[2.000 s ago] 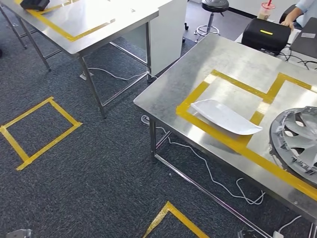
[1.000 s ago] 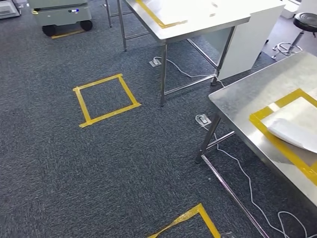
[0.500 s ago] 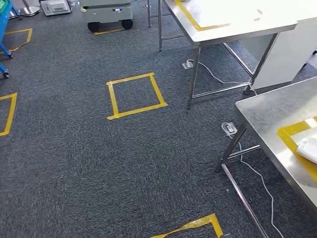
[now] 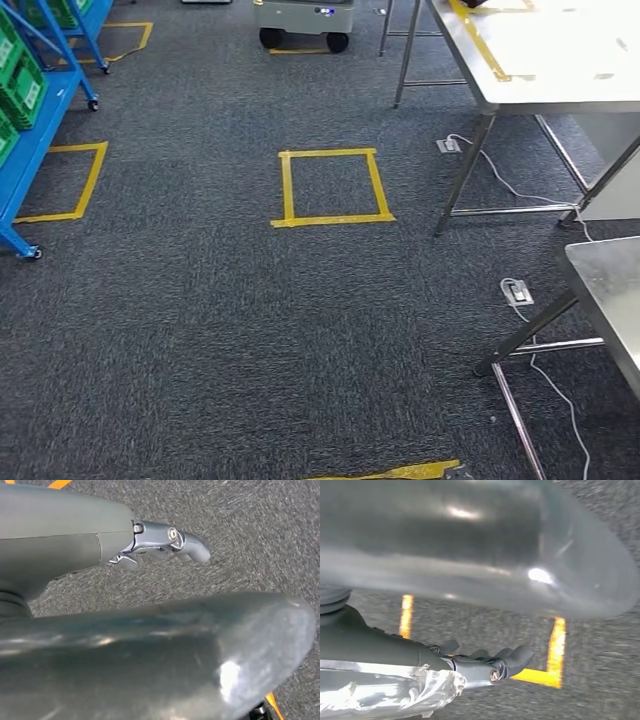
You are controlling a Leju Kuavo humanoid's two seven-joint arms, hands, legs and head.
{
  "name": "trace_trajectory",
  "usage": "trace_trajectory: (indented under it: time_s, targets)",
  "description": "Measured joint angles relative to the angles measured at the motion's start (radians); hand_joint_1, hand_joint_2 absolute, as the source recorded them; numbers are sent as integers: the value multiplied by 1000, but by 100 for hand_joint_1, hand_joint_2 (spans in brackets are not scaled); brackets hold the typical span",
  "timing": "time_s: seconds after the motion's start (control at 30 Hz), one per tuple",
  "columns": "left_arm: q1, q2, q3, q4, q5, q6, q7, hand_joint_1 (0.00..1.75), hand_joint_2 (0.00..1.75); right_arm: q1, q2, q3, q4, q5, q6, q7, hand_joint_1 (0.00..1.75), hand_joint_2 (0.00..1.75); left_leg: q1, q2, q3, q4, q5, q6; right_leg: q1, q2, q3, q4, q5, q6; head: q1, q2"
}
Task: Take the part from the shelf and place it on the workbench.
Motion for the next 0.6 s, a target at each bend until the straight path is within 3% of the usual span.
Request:
trace_trajectory:
  time_s: [0.03,0.07,0.1,0.13,0.2,0.27,0.33,0.4,0.47,0.5,0.53,0.57,0.6]
  targets:
    - [-17,6,5,10,20,-10,15,0,0,-11,-14,8,-31,18,8,46,0,0,-3,-13,-1,0,1,2,1,7,-33,60,-17,-2,1,0]
    - [-47,19,11,22,71,-31,63,0,0,-30,-27,22,-59,54,40,92,0,0,-5,-26,-3,0,4,4,2,10,-54,87,-13,-6,2,0]
    - [-102,43,12,42,161,-53,150,0,0,-59,-33,35,-74,104,94,129,0,0,-7,-42,-5,1,7,4,3,13,-56,72,14,-11,2,0]
    - [-183,77,1,70,273,-68,260,0,0,-94,-33,44,-77,160,160,157,0,0,-6,-61,-9,2,13,3,5,21,-41,19,58,-16,2,0]
    - [-365,162,-70,138,517,-59,457,0,0,-160,-17,39,-66,260,272,197,0,0,-3,-105,-21,6,23,-6,4,59,6,-114,134,-22,7,0]
    - [-481,242,-180,176,728,-28,541,0,0,-202,6,12,-61,340,334,226,0,0,-1,-130,-30,8,30,-20,4,85,32,-177,161,-26,10,0]
    - [-513,310,-295,184,913,5,584,0,0,-218,26,-22,-62,400,372,248,0,0,-1,-141,-33,1,40,-35,5,74,34,-181,169,-37,8,0]
    - [-502,364,-415,184,1062,36,615,0,0,-217,40,-58,-65,442,399,267,0,0,-3,-106,-46,17,27,-44,4,57,33,-189,179,-53,5,0]
    - [-487,403,-530,183,1173,61,633,0,0,-216,52,-91,-70,472,420,283,0,0,-4,-40,-96,110,-28,-50,4,33,31,-197,185,-63,0,0]
    - [-482,419,-576,183,1210,72,639,0,0,-216,56,-104,-72,484,427,289,0,0,-3,-20,-132,180,-61,-53,5,21,30,-198,185,-65,-1,0]
    - [-478,434,-618,183,1240,81,643,0,0,-216,60,-114,-72,494,433,292,0,0,-2,-11,-166,243,-83,-57,6,7,29,-198,184,-66,-2,0]
    - [-472,449,-654,182,1263,90,646,0,0,-215,64,-123,-72,502,437,294,0,0,-1,-8,-186,281,-88,-60,6,-8,29,-198,182,-67,-2,0]
    - [-466,465,-686,182,1281,98,646,0,0,-215,68,-130,-71,508,442,291,0,0,0,-5,-188,282,-74,-62,6,-21,30,-198,180,-66,-2,0]
